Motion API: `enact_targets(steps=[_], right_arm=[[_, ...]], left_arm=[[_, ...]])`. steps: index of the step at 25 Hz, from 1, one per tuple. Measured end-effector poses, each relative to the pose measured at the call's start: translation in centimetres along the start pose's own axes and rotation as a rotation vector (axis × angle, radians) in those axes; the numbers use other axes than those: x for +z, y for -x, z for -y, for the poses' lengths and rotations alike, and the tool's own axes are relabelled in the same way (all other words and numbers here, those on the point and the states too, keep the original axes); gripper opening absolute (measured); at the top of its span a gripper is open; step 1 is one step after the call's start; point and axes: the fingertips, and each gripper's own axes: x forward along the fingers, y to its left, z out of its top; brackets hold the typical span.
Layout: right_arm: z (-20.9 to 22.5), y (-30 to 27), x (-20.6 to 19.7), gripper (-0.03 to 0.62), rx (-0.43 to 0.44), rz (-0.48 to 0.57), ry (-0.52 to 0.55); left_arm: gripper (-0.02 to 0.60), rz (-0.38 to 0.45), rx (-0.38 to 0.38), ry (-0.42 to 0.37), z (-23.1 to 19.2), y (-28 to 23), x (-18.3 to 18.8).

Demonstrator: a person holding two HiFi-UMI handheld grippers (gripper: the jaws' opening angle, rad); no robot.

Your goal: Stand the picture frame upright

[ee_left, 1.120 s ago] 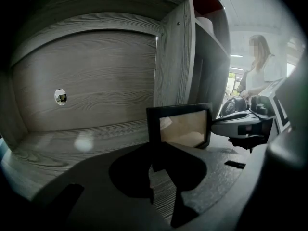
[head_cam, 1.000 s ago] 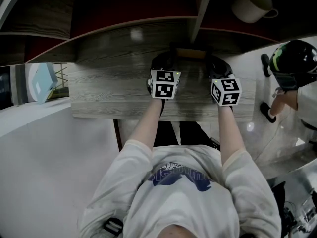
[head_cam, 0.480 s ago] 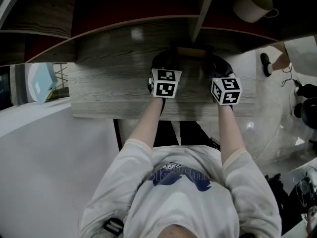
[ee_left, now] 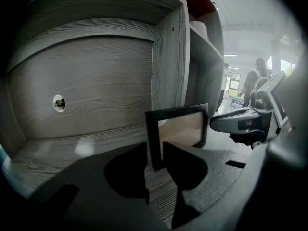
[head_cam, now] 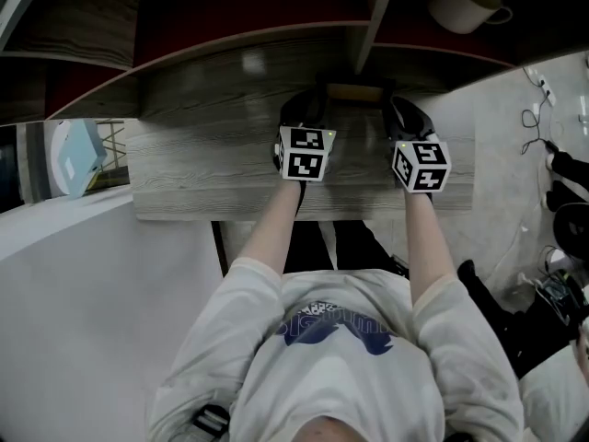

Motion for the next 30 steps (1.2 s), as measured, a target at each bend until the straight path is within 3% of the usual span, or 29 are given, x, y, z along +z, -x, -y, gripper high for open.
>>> enact_targets(steps=[12,22,30], right_arm=[[-2.6,6.2,5.2,0.077,-0.080,0.162,-0.064],[-8.3,14.9,10.6,0.077,-0.130,0.317,-0.023],[-11.4,19.1,12.8,0.043,-0.150,0.385,0.019]], left_arm=[[0.091,0.149,0.025,0.005,-2.2,7.6,4.8],[0.091,0.296,0.020,0.013,-4.1,18.9,8.0],[0.091,0.386,-0.001,0.020,-3.6,23.4,9.8]])
